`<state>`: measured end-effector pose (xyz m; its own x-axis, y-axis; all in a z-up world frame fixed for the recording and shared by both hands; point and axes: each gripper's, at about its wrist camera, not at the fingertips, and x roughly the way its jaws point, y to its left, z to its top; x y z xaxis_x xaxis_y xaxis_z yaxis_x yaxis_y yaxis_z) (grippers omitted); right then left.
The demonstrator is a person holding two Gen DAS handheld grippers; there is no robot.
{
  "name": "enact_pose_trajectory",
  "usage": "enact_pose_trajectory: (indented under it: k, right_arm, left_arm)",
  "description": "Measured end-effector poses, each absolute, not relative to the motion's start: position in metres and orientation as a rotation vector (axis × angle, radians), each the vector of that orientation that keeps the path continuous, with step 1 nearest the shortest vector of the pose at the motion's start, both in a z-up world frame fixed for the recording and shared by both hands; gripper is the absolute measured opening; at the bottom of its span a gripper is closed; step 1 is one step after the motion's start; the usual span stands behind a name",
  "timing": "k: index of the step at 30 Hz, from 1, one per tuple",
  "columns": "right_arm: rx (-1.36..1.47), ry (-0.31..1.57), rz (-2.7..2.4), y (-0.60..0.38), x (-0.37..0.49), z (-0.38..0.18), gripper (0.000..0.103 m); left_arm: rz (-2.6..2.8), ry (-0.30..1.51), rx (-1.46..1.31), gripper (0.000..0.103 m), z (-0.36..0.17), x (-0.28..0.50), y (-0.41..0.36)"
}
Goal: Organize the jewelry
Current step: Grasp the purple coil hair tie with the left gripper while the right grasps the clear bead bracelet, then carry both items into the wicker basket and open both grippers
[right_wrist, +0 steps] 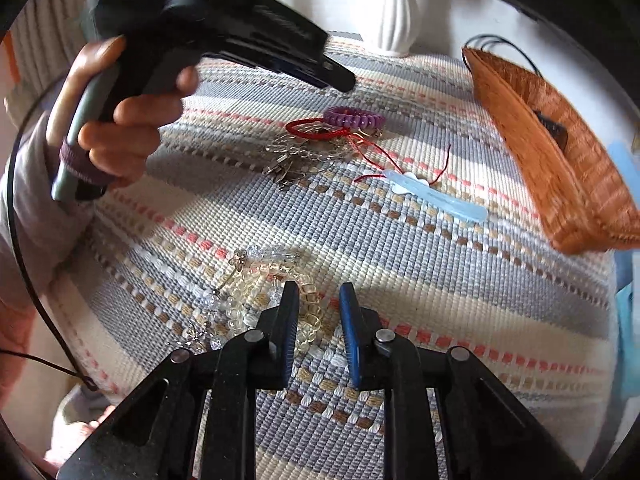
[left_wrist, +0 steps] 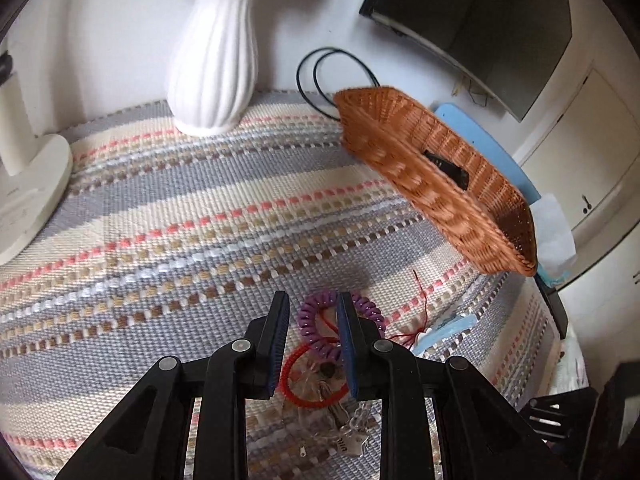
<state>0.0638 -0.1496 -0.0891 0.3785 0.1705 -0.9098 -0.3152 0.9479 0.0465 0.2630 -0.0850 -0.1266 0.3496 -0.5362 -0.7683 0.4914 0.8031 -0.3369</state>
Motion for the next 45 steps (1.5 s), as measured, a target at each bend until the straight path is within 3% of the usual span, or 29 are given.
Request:
enact_pose_trajectory:
  k: [7,8,11,14,28,38,45]
  right_arm:
    - [-0.203,1.113,0.291,-0.139,0.058,-0.09,0.023]
    - [-0.207,1.11,0.292,-0.138,0.058,-0.09,0.017]
    - [-0.215,1.103,0.289,-0.132,0.054,-0.086,0.01]
    - [-0.142,1.1,0.308,-0.143,0.054,-0.08,0.01]
    - [0.083,0.995,0.256,-0.213,0.064,-0.028,0.01]
    - [0.129,0.868,-0.055,-0.313,0.096,0.02,0.01]
    - [0.223,0.904,-0.268,-0.387,0.141,-0.004,0.01]
  left_arm:
    - [-0.627,1.064,0.03,0.024,-0.145,0.268,-0.099]
    - [-0.625,1.063,0.041,0.024,-0.145,0.267,-0.1]
    - [-0.589,1.044,0.091,0.011,-0.145,0.264,-0.106]
    - [-0.593,1.029,0.08,0.011,-0.142,0.261,-0.104]
    - [-0.696,0.859,-0.03,0.011,-0.067,0.238,-0.081]
    - [-0.743,0.749,0.036,0.011,-0.009,0.248,-0.15]
    - [-0.806,0.776,0.02,0.011,-0.01,0.28,-0.225]
